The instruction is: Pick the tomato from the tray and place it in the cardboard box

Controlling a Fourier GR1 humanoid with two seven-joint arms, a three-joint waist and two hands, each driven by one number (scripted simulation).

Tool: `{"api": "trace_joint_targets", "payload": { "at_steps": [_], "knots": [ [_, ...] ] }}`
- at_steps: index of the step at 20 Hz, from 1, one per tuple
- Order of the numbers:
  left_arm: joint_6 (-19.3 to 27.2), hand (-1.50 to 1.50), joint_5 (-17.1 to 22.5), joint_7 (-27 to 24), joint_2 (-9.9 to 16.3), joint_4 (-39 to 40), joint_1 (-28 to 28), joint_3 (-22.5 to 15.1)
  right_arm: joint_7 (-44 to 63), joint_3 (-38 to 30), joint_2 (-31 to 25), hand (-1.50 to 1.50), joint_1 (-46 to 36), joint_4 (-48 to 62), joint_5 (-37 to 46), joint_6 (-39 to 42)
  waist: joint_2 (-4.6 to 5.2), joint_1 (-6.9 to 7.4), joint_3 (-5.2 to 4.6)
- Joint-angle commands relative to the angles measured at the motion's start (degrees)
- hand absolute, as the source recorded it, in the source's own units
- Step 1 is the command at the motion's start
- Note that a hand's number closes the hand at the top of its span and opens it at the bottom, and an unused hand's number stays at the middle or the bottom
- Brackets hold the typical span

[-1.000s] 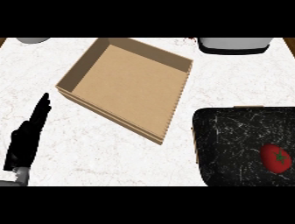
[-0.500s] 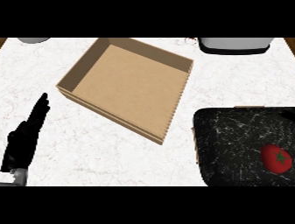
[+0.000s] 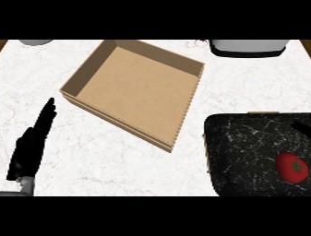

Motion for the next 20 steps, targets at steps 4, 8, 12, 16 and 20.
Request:
{"api": "trace_joint_targets", "payload": {
  "at_steps": [4, 8, 12, 16, 20],
  "knots": [
    [-2.93, 0.00, -0.46, -2.40, -1.40, 0.13, 1.94, 2.89, -1.67, 0.13, 7.89, -1.50, 0.37, 1.40, 8.45, 0.27, 0.01, 0.07, 0.01],
    [-3.05, 0.00, -2.70, -4.02, -2.90, 3.66, -0.33, 3.72, -2.72, -1.71, 9.12, -1.50, -1.20, 2.35, 9.39, 4.66, 0.04, 0.12, 0.00],
    [-3.33, 0.00, -3.65, -0.97, -4.32, 1.86, -0.80, 4.10, -3.05, -3.17, 11.83, -1.50, -0.22, 2.02, 12.91, 4.57, 0.03, 0.01, 0.01],
    [-4.92, 0.00, -4.99, -0.42, -4.69, -0.79, 0.98, 4.06, -5.14, -6.05, 12.69, -1.50, 1.93, 0.80, 14.72, 6.49, 0.00, -0.04, 0.01],
    [-6.33, 0.00, -4.23, -2.65, -4.29, 6.63, -4.63, 7.66, -7.44, -6.74, 14.96, -1.50, -1.95, 6.49, 16.32, 6.00, 0.08, -0.07, 0.00]
  ]
}}
